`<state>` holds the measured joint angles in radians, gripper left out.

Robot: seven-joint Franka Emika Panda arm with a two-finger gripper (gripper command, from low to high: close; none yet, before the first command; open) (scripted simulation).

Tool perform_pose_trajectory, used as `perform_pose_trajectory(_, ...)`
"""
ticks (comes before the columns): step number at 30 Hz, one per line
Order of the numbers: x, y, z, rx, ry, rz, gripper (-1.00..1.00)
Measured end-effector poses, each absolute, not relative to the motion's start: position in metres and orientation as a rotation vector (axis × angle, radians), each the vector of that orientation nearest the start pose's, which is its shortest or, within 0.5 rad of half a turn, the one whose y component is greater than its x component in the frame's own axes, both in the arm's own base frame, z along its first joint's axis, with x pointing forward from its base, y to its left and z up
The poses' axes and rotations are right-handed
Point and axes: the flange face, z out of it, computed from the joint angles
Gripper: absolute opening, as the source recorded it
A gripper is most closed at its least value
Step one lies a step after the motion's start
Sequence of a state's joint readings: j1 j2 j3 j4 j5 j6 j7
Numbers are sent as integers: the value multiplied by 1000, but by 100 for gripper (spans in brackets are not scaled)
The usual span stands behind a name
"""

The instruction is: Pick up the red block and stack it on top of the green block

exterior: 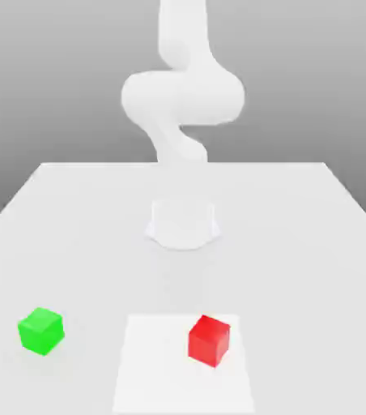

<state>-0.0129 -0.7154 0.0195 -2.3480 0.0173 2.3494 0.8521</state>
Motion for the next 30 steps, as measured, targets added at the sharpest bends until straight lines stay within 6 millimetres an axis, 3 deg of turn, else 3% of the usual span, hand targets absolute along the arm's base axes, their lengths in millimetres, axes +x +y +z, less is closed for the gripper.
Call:
perform_pose_trajectory(4,425,14,565,-2479,1276,-714,0)
perform_pose_trajectory(9,447,25,447,-2495,1469,-482,0)
perform_pose_trajectory(14,438,34,333,-2499,1669,-259,0)
perform_pose_trajectory(19,400,41,229,-2492,1873,-44,0)
perform_pose_trajectory(25,391,42,160,-2488,1919,-2,0)
perform_pose_trajectory(26,390,42,150,-2488,1918,0,-100)
perform_pose_trajectory(30,390,42,150,-2487,1918,-2,-100)
